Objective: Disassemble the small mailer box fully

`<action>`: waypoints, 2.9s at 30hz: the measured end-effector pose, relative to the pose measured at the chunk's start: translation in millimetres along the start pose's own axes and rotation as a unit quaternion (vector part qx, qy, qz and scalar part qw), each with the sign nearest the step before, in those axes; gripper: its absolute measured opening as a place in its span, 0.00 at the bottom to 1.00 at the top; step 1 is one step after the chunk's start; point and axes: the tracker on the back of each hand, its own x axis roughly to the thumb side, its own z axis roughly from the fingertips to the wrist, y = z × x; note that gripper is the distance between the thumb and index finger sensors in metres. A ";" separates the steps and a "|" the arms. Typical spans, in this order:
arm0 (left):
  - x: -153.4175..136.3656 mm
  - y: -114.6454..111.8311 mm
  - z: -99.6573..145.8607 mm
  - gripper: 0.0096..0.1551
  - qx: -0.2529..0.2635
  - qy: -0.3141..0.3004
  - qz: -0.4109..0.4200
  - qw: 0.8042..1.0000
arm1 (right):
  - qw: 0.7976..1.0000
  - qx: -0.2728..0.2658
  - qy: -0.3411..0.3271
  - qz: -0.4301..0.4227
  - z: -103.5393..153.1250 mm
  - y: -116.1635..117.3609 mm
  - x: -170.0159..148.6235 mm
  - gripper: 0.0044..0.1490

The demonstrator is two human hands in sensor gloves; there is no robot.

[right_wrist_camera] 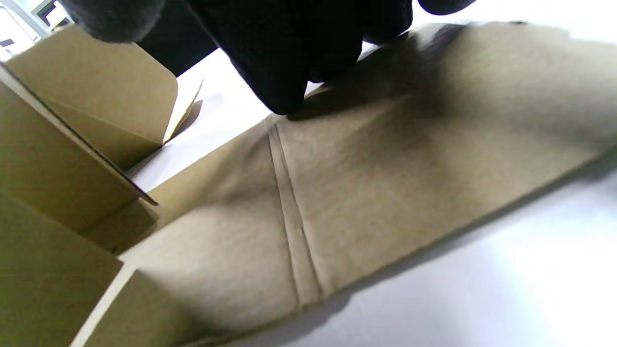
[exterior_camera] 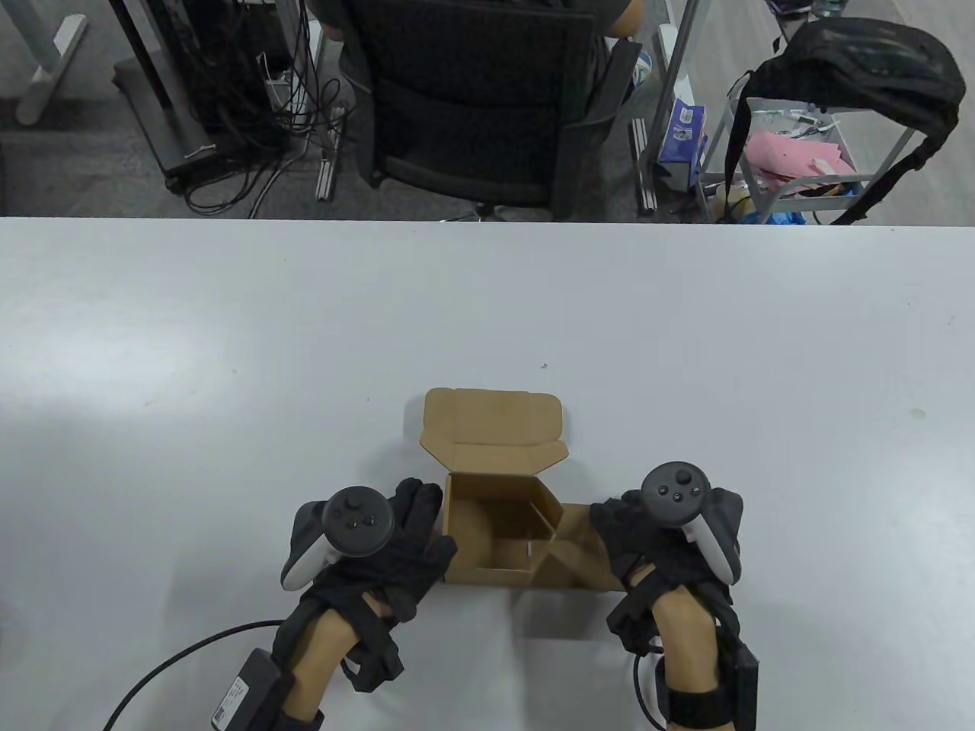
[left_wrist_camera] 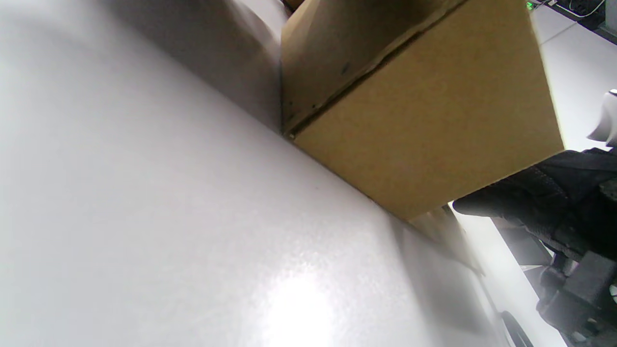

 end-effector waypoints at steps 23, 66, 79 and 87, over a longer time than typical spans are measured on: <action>-0.8 -0.1 0.0 0.56 -0.003 -0.002 -0.002 1.000 | 0.967 -0.211 -0.103 0.101 35.7 2.8 60.5 0.44; 0.6 -1.0 -0.7 0.56 -0.004 0.001 -0.005 1.000 | 0.985 -0.107 -0.110 0.080 48.1 8.8 73.2 0.35; 1.0 -1.3 -0.9 0.56 -0.005 0.002 -0.006 1.000 | 0.996 0.048 -0.064 0.034 25.3 27.3 53.8 0.38; 8.8 -1.3 1.1 0.54 0.025 0.005 -0.022 0.999 | 0.996 0.051 -0.059 0.038 25.1 31.4 51.4 0.42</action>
